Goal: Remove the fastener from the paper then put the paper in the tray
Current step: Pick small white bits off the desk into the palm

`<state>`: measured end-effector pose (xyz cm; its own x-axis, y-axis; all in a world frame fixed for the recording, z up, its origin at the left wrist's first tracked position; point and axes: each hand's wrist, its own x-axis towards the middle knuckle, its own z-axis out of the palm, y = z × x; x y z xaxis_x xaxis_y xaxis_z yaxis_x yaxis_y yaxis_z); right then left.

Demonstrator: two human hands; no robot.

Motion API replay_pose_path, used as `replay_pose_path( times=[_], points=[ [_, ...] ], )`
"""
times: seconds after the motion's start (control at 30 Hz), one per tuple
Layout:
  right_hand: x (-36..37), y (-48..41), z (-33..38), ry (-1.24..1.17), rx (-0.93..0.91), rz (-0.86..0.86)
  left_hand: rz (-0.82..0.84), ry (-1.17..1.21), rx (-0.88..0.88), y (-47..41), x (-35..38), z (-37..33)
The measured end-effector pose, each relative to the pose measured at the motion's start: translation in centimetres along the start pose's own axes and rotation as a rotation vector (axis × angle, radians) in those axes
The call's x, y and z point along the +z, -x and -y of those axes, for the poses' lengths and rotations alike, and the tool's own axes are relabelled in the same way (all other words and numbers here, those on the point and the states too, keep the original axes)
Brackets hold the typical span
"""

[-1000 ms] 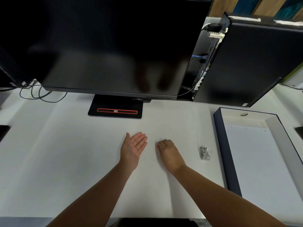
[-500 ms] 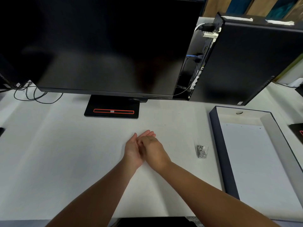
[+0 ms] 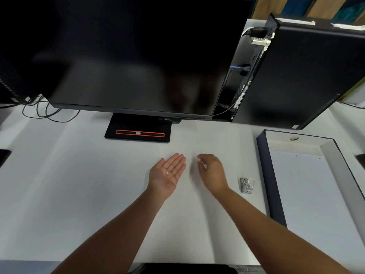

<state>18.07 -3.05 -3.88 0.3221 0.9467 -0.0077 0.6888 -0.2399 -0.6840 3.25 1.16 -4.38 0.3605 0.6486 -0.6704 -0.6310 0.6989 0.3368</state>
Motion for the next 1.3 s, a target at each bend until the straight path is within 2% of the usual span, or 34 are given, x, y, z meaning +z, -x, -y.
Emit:
replay_pose_path(
  times=[0.13,0.37,0.5,0.63,0.77,0.9,1.07,1.3],
  points=[
    [-0.8,-2.0,-2.7,0.186,0.068,0.130,-0.004,0.003,0.013,0.1,-0.3,-0.5],
    [-0.2,-3.2,-3.0,0.449,-0.047,0.247,-0.014,0.006,0.025,0.0,-0.5,-0.9],
    [0.2,-1.7,-3.2,0.342,-0.156,0.218,-0.011,0.009,0.022,0.0,-0.5,-1.1],
    [-0.1,-1.9,-3.1,0.185,-0.075,0.183,-0.011,-0.005,0.019,-0.2,-0.5,-1.1],
    [-0.3,-2.0,-3.5,0.269,-0.036,0.145,-0.007,-0.007,0.024,-0.2,-0.6,-1.2],
    [0.2,-1.2,-3.4,0.242,-0.102,0.244,-0.001,0.000,0.020,-0.4,-0.6,-1.1],
    [0.8,-0.5,-2.1,0.213,-0.019,0.336,0.011,0.007,0.013,-0.5,-0.2,-0.8],
    [1.9,0.2,-1.4,0.162,-0.033,0.200,0.012,-0.008,0.011,-0.5,-0.2,-0.7]
  ],
)
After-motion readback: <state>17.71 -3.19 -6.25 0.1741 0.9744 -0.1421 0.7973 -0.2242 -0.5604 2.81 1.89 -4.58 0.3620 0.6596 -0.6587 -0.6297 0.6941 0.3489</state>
